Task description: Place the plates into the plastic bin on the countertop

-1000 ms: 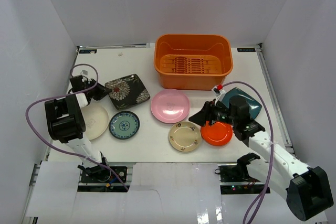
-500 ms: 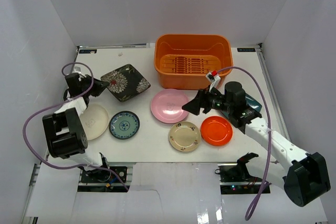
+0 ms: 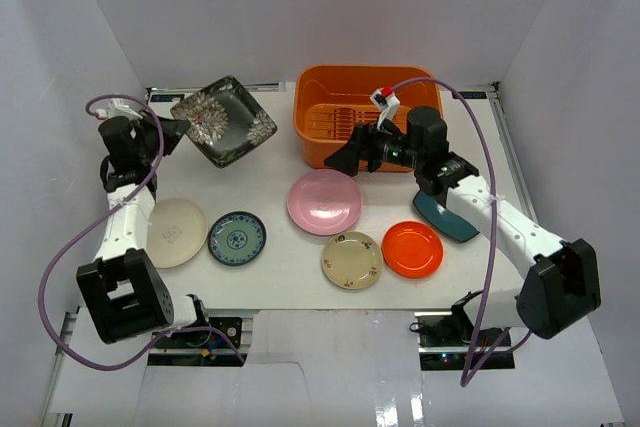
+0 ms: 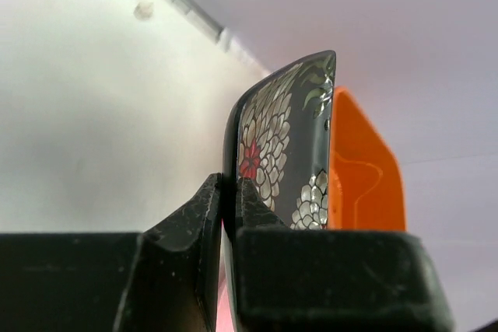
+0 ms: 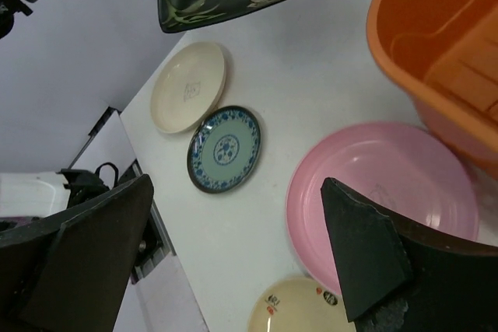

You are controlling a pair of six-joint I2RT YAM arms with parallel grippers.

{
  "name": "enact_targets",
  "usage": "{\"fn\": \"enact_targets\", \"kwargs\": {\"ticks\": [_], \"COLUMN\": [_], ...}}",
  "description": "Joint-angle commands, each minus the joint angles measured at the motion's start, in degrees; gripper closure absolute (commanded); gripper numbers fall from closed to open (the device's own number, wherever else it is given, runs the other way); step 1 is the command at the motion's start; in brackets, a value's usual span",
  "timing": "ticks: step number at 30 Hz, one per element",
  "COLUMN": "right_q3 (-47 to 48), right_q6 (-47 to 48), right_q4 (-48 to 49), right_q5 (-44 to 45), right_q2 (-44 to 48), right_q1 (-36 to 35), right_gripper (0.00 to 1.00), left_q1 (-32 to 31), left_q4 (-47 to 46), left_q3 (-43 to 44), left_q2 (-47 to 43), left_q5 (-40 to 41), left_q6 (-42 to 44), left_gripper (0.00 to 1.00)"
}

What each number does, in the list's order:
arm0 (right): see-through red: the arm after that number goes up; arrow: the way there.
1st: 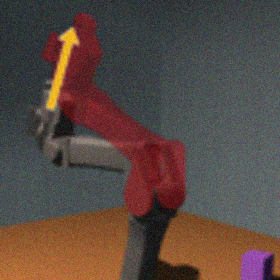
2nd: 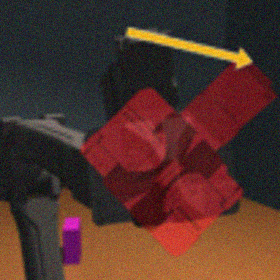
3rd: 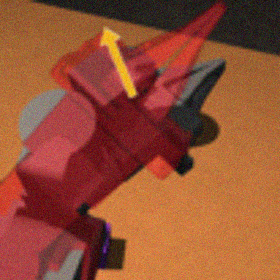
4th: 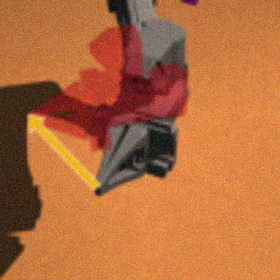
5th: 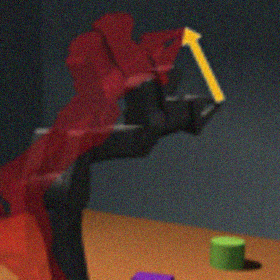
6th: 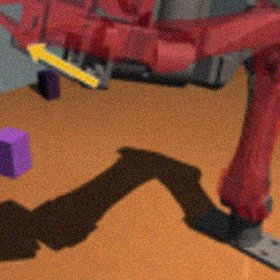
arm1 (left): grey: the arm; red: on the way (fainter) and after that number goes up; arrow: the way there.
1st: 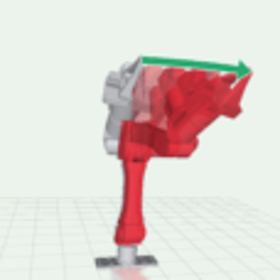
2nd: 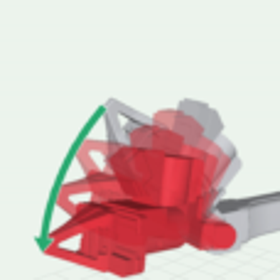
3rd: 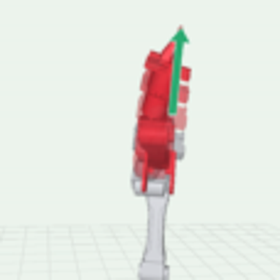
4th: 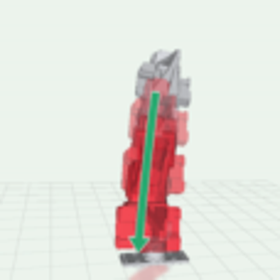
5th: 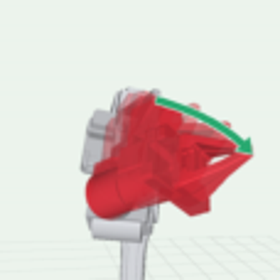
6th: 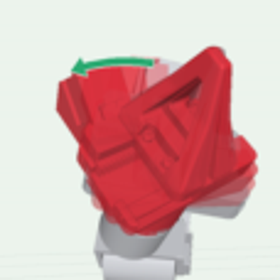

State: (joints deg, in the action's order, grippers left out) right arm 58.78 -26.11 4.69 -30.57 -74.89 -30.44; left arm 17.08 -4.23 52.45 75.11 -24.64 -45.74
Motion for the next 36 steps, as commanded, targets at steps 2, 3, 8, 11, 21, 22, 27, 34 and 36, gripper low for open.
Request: {"fn": "enact_targets", "kwargs": {"ticks": [2,3,8,11,21,22,27,34,36], "right_q3": [9.5,11.2,23.6,27.6,24.8,24.5,17.6,13.6,13.1], "right_q6": [4.1,4.9,9.7,10.6,14.1,13.1,4.4,-3.5,-5.5], "right_q4": [-2.4,-3.3,-9.8,-10.8,-10.2,-9.9,1.3,8.1,8.9], "right_q5": [2.2,2.2,3.7,5.3,14.2,12.8,3.9,0.3,1.2], "right_q2": [-4.5,-5.6,-12.8,-15.7,-16.7,-16.4,-15.1,-14.1,-13.2], "right_q1": [-0.2,-0.2,-0.2,-0.2,-0.2,-0.2,0.3,0.5,1.3], "right_gripper": [0.02,0.02,0.07,0.08,0.00,0.04,0.32,0.83,0.92], "left_q1": [-0.4,-0.6,-7.0,-10.7,-16.3,-18.3,-20.2,-21.4,-21.4], "left_q4": [-5.4,-5.4,-4.7,-3.9,-4.7,-4.8,-5.8,-6.7,-6.6], "left_q3": [9.2,9.3,9.5,9.4,8.3,8.2,7.3,6.9,6.8], "left_q2": [-4.1,-4.3,-5.9,-5.9,-7.1,-7.2,-6.1,-5.2,-5.1], "left_q5": [-6.5,-8.1,-12.9,-15.0,-18.3,-18.2,-17.7,-17.7,-18.1], "left_q6": [-3.0,-4.0,-5.2,-5.9,-7.7,-7.6,-7.7,-7.7,-7.4], "left_gripper": [1.00,1.00,1.00,1.00,1.00,1.00,1.00,1.00,1.00]}}
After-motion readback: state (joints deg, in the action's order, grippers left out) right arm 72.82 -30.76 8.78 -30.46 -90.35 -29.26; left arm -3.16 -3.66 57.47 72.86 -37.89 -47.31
